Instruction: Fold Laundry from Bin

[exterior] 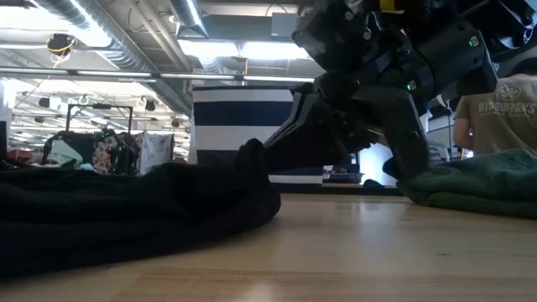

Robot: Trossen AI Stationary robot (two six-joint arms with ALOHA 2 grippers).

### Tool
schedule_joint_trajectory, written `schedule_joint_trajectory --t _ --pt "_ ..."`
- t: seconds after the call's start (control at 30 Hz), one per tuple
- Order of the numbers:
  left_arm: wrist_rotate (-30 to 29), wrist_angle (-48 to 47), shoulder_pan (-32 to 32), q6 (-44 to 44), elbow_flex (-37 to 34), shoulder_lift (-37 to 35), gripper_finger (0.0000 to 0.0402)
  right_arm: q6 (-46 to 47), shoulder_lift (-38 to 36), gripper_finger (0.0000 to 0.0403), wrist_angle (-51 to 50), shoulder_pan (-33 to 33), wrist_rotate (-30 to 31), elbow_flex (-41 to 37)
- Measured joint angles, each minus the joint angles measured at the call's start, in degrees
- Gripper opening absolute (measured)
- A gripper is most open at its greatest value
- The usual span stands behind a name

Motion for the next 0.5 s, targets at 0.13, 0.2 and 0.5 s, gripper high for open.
schedule_joint_trajectory --t 0.13,0.2,0.5 --pt "-0.05 -0.05 0.23 -4.89 0.00 0.00 0.0013 -0.01 0.00 0.0000 -3.36 0.07 -0.71 0.00" --pt "-0.38 -0.16 -0.24 -8.06 0.00 0.00 0.0009 -0.02 0.00 0.0000 -5.43 0.08 -0.86 0.00" --pt "-1.86 -6.71 -4.88 -24.81 0.00 0.00 0.0004 -0.95 -0.26 0.0010 -11.98 2.59 -4.20 0.22"
